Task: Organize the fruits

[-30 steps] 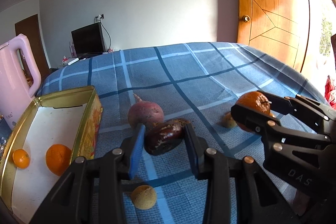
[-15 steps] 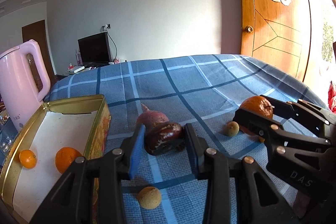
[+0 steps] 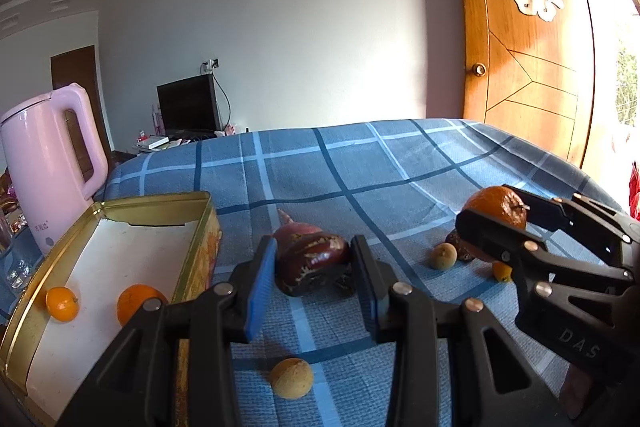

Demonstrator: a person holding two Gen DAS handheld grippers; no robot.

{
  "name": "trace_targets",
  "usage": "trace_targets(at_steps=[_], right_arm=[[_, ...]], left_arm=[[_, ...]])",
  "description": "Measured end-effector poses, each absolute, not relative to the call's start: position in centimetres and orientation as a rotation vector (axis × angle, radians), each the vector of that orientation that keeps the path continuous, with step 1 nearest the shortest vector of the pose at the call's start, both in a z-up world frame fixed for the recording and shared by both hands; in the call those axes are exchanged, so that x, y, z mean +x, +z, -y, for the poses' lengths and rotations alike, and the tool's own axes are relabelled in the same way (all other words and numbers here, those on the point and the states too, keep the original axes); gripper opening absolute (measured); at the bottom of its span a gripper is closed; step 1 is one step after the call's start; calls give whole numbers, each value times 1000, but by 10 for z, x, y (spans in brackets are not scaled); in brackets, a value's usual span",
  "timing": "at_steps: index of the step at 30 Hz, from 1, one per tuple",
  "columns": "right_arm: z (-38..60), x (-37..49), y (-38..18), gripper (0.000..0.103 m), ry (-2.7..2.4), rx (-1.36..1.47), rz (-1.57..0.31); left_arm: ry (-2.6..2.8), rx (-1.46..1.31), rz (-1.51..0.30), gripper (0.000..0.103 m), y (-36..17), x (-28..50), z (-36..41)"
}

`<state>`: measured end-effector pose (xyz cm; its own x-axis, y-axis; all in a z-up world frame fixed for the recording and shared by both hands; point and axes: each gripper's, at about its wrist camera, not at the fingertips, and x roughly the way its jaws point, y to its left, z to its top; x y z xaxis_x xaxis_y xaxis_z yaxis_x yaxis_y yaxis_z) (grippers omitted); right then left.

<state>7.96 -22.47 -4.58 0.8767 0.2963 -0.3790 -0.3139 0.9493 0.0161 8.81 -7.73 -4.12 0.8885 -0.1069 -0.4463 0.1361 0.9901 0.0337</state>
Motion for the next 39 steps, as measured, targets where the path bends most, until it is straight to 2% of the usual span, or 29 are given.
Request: trace_targets(at_steps=[39], right_arm=[[229,59,-40,47,347,-46,-269]], left_arm=[[-88,51,-316,40,-32,63,74]])
